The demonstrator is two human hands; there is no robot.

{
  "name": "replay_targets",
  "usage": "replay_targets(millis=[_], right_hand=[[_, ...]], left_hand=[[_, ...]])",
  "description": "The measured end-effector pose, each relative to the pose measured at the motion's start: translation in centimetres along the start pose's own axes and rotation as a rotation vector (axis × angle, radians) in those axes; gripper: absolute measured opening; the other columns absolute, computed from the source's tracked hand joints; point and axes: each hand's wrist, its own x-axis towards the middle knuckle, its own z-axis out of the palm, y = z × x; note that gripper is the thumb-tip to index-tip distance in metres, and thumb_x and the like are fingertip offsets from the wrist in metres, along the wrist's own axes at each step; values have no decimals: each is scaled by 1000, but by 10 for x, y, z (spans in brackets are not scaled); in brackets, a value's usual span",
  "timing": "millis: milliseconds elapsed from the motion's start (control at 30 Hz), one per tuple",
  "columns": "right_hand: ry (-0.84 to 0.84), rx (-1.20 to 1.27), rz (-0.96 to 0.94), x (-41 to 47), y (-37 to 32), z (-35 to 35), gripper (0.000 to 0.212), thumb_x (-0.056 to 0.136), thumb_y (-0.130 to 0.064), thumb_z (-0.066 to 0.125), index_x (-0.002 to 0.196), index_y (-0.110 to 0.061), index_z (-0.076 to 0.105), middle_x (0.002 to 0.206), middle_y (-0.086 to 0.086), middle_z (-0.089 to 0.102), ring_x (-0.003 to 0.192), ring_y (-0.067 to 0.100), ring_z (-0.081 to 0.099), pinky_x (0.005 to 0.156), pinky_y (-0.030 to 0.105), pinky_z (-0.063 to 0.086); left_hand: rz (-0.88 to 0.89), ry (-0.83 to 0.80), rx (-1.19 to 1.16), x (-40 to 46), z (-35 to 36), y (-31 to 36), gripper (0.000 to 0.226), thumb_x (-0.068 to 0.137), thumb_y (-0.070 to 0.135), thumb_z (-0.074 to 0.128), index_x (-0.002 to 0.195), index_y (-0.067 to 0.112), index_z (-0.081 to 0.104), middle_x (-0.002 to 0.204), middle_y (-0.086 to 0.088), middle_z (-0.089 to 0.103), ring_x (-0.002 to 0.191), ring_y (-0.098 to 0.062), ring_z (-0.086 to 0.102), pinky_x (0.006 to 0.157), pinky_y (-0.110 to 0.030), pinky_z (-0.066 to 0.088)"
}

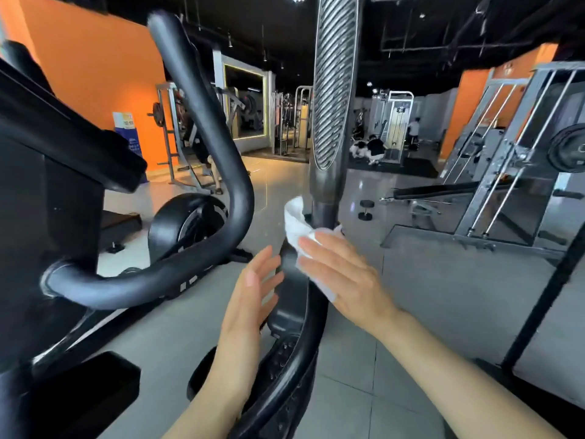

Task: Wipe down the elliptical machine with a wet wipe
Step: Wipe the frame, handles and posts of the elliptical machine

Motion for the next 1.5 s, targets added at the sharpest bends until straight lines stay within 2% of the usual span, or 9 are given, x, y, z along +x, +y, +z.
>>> replay_targets(millis=[167, 267, 400, 533, 733, 1100, 1233, 1400, 1500], right_hand=[[-309, -74, -180, -53, -23, -4, 25, 100, -3, 49, 105, -6, 73, 124, 7, 66, 123, 19, 53, 107, 37, 43], [-224, -181, -199, -11, -8, -18, 24, 96, 0, 53, 107, -5, 73, 124, 10, 65, 124, 20, 49, 118, 33, 25], [-58, -249, -121, 5, 1, -10, 13, 92, -3, 63, 98, -4, 75, 116, 12, 69, 120, 25, 54, 114, 39, 33], [-318, -110, -49, -86, -58, 26, 18, 86, 1, 63, 99, -6, 73, 111, 9, 69, 115, 24, 57, 111, 40, 37], [-477, 257, 375, -130, -187, 58, 28, 96, -10, 47, 114, -13, 67, 122, -1, 64, 125, 19, 51, 119, 35, 20], [-501, 1261, 1162, -27, -272, 40, 27, 95, -26, 47, 110, -18, 69, 108, -13, 71, 106, 2, 63, 91, 15, 44], [-488, 1311, 1173, 21, -329, 54, 21, 99, -19, 51, 109, -18, 69, 106, -11, 72, 105, 3, 63, 89, 14, 44], [-610, 1210, 1121, 74, -423, 104, 25, 89, -26, 59, 113, -22, 65, 106, -16, 68, 104, -5, 58, 85, 7, 40], [-735, 1145, 964, 109, -466, 137, 40, 83, -15, 55, 120, -31, 58, 108, -17, 61, 108, -2, 54, 90, 11, 39]], left_hand=[[-85, 74, 67, -35, -11, -29, 51, 88, 61, 30, 130, 42, 52, 128, 24, 60, 121, 1, 55, 109, -33, 39], [-101, 97, 132, -59, -18, -36, 53, 89, 60, 30, 132, 38, 51, 125, 26, 61, 119, 4, 55, 102, -21, 41], [-91, 202, 198, -89, -31, -39, 45, 90, 56, 39, 124, 34, 59, 121, 26, 63, 118, 5, 55, 95, -10, 42], [-45, 244, 409, -110, -49, -43, 41, 90, 47, 44, 128, 35, 55, 126, 45, 48, 132, 18, 32, 97, 3, 24], [-132, 291, 536, -152, -78, -57, 44, 86, 55, 42, 127, 45, 55, 137, 30, 50, 138, 6, 33, 106, -9, 29], [-342, 494, 474, -204, -156, -17, 31, 98, 21, 52, 119, 41, 61, 109, 26, 66, 103, 13, 57, 94, -12, 44], [-431, 423, 190, -222, -210, 3, 28, 97, 27, 57, 124, 31, 63, 121, 13, 67, 116, -6, 61, 99, -30, 46], [-447, 487, 12, -266, -299, 41, 23, 95, 13, 55, 102, 20, 76, 99, -10, 74, 89, -23, 71, 66, -24, 53], [-468, 496, 24, -282, -365, 56, 18, 92, 13, 61, 104, 15, 74, 103, -13, 73, 96, -31, 70, 76, -37, 56]])
